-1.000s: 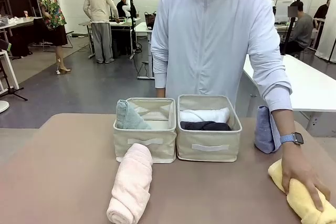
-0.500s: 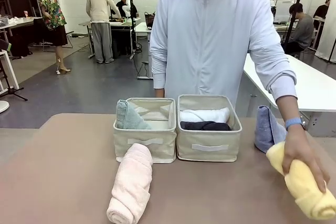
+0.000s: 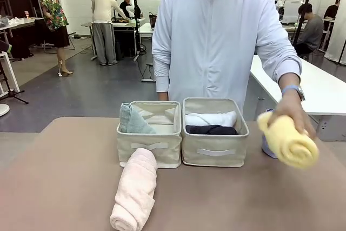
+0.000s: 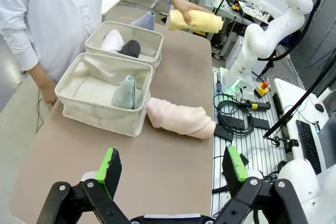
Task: Sort the towels based on their folding style.
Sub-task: Pick up another triangle-folded towel from the table and place it in the left Fabric basket.
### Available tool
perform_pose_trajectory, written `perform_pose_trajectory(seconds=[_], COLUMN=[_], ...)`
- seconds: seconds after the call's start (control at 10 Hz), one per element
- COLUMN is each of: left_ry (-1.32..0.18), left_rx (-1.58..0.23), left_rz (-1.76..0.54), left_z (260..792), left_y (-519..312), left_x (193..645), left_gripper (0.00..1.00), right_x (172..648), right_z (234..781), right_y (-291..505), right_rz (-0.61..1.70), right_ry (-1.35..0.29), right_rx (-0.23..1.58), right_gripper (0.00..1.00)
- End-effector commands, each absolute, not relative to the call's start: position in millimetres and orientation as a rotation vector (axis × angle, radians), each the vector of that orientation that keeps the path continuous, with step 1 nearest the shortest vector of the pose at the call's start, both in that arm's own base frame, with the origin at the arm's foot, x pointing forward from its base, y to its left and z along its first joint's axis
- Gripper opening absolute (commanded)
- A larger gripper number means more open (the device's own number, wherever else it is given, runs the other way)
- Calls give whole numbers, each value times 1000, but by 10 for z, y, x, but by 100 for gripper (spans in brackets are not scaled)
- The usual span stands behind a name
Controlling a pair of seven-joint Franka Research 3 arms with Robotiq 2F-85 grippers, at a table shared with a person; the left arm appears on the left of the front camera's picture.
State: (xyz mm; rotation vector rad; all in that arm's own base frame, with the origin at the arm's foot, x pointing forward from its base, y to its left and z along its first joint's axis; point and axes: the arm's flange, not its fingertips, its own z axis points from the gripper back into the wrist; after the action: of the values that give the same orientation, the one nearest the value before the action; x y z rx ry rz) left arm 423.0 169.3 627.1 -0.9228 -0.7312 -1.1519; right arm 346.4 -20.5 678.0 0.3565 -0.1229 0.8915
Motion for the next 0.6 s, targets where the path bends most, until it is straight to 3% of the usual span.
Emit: perform_pose_trajectory(seconds=[0.0, 0.5], left_ry=[-736, -736], left_rx=[-921, -921], left_rz=[-1146, -1146], left_z=[6286, 6286], left_y=[1692, 1692], left_x=[4210, 4210], left_gripper=[100, 100], right_x=[3804, 4028], right_z=[6559, 6366], right_y=[75, 202], right_rz=[799, 791], right_ry=[-69, -51], right_rx=[318, 316], right_gripper=[100, 100])
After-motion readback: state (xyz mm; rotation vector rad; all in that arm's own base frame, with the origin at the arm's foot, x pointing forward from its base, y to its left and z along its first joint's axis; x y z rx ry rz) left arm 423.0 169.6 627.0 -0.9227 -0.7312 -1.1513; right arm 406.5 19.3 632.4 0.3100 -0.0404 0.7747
